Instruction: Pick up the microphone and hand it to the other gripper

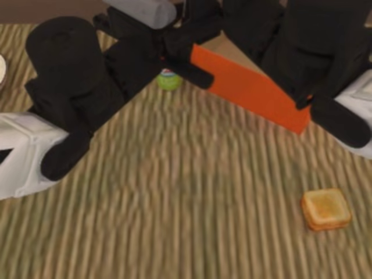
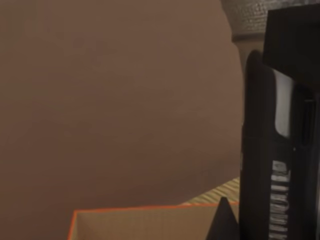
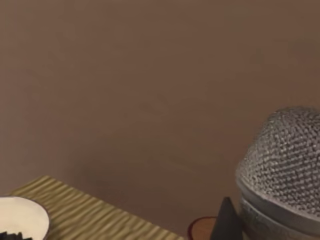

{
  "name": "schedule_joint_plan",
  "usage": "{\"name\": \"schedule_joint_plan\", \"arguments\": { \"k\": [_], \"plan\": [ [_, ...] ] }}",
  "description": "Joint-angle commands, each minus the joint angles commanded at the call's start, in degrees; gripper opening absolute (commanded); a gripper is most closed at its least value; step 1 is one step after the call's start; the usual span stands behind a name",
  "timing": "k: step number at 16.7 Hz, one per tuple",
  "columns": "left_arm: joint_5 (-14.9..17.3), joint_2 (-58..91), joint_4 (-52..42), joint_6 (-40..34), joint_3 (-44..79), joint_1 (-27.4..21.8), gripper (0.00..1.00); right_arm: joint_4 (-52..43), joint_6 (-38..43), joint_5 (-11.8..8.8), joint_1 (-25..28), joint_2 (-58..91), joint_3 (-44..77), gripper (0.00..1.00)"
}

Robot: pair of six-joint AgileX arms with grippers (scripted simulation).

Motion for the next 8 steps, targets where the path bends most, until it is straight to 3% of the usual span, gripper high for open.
{"name": "schedule_joint_plan", "arguments": {
  "k": [6,8],
  "plan": [
    [0.0,0.0,0.0,0.0,0.0,0.0,0.0,0.0,0.0,0.0,0.0,0.0,0.0,0.02],
    [0.0,0.0,0.0,0.0,0.0,0.0,0.0,0.0,0.0,0.0,0.0,0.0,0.0,0.0]
  ]
}}
